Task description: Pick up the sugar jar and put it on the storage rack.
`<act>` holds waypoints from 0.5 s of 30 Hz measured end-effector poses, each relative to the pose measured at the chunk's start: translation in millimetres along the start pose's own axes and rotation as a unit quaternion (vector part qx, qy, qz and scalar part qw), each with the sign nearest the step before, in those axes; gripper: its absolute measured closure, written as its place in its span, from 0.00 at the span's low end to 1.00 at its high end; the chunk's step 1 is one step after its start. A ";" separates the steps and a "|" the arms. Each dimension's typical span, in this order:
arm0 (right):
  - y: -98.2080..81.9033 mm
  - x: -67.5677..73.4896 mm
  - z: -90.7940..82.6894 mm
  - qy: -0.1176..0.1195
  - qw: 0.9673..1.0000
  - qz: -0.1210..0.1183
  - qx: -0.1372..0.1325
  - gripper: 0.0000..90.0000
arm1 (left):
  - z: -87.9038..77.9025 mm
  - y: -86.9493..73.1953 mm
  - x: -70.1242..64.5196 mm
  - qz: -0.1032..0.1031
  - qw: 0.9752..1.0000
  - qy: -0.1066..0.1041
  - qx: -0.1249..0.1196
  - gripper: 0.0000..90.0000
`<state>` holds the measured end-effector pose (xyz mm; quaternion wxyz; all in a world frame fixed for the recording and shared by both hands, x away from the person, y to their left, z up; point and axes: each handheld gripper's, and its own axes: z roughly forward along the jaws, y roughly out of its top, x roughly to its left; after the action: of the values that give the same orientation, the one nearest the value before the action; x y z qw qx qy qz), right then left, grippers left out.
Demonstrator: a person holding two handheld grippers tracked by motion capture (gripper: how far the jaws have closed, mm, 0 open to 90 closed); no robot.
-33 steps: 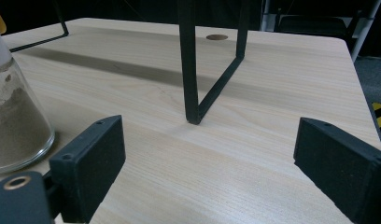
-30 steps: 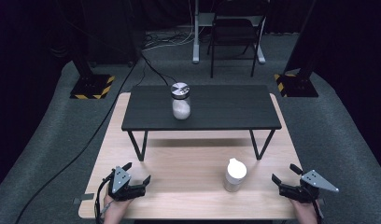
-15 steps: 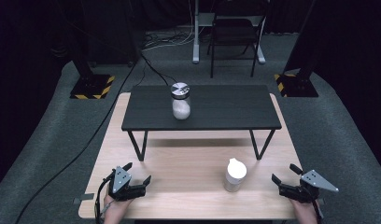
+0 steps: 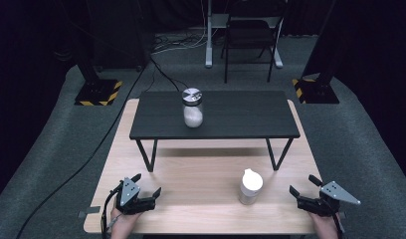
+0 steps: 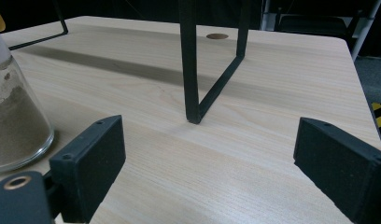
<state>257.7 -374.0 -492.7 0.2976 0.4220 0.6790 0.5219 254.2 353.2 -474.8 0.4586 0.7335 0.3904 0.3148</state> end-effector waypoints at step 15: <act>-0.6 0.1 -0.4 0.000 1.000 0.000 -0.001 0.09 | 0.7 0.4 -0.5 0.000 1.000 -0.002 0.001 0.11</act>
<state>257.1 -374.2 -493.1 0.2981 0.4219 0.6780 0.5229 254.6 352.3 -474.8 0.4585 0.7347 0.3902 0.3126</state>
